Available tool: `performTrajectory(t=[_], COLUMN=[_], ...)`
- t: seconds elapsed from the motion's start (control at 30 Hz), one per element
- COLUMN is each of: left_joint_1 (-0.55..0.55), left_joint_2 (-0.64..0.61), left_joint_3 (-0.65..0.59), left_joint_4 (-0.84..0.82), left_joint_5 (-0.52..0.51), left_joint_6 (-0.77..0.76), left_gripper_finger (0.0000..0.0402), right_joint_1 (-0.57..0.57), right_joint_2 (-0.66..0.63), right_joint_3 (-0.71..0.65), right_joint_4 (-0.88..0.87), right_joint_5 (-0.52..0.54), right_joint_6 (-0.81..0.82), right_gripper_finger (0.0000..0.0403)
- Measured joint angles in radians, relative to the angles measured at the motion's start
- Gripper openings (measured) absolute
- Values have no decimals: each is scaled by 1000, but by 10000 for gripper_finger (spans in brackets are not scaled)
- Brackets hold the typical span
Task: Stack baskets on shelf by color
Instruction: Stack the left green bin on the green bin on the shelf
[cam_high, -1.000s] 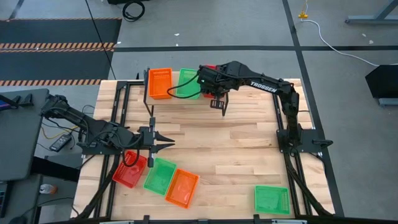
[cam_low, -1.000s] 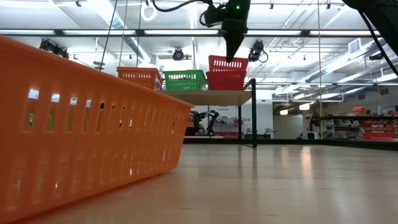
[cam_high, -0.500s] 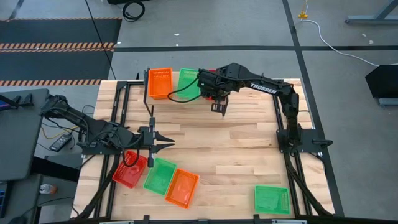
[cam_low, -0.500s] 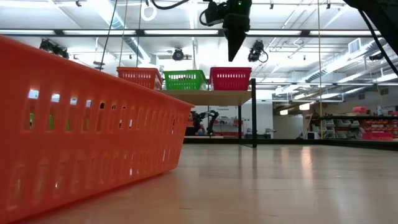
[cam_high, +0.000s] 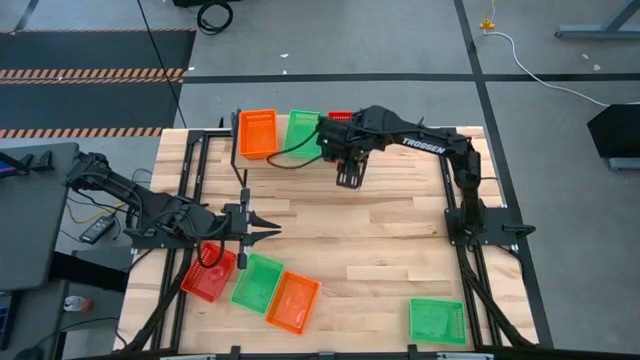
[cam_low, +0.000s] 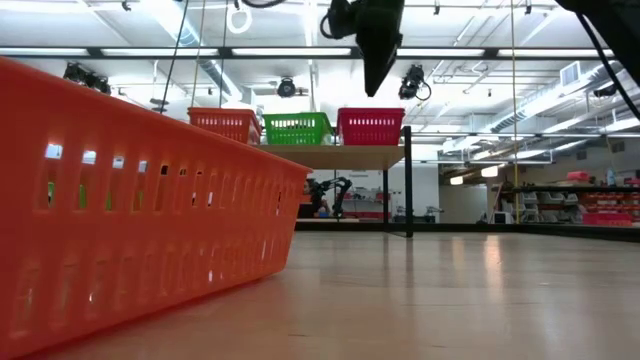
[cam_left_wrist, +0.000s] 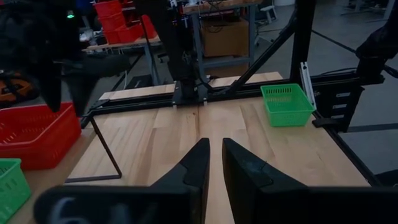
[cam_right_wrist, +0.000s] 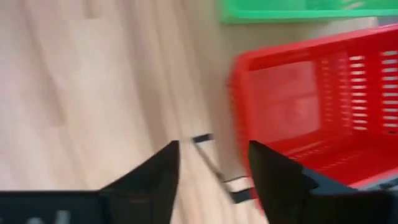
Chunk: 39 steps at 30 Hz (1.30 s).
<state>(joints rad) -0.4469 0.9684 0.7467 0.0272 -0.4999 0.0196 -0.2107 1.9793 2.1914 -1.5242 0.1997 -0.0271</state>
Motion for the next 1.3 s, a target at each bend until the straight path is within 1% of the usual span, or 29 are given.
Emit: performTrajectory(t=[0.1, 0.2, 0.33, 0.43, 0.63, 0.7, 0.83, 0.9, 1.03, 1.13, 1.23, 1.3], left_joint_1=[0, 0, 0, 0, -1, -9, -36, -53, -97, -136, -163, -172], left_joint_2=[0, 0, 0, 0, 0, -1, -23, -64, -149, -176, -178, -178], left_joint_3=[0, 0, 0, 0, 0, 0, -1, -1, -1, -1, -1, -1], left_joint_4=[-5, -9, -11, -12, -27, -35, -54, -56, -79, -146, -209, -232], left_joint_5=[0, -16, -28, -28, -27, -27, -28, -29, -32, -54, -127, -155], left_joint_6=[0, 0, -1, -10, -35, -37, -35, -40, -84, -88, -92, -88], left_gripper_finger=[52, 50, 48, 50, 52, 52, 52, 52, 47, 43, 41, 41], right_joint_1=[51, 120, 228, 310, 457, 498, 544, 549, 534, 517, 500, 493], right_joint_2=[0, 0, 0, -1, -1, -1, 0, -1, 0, 0, 0, 0], right_joint_3=[0, 0, -3, -33, -157, -208, -287, -324, -363, -389, -412, -430], right_joint_4=[-1, 1, 5, -12, -12, 56, 298, 452, 634, 697, 762, 794], right_joint_5=[-19, -19, -24, -41, -118, -124, -126, -125, -110, -88, -84, -85], right_joint_6=[45, 91, 182, 253, 447, 480, 518, 531, 502, 465, 445, 433], right_gripper_finger=[232, 245, 244, 240, 235, 235, 235, 235, 233, 229, 224, 222])
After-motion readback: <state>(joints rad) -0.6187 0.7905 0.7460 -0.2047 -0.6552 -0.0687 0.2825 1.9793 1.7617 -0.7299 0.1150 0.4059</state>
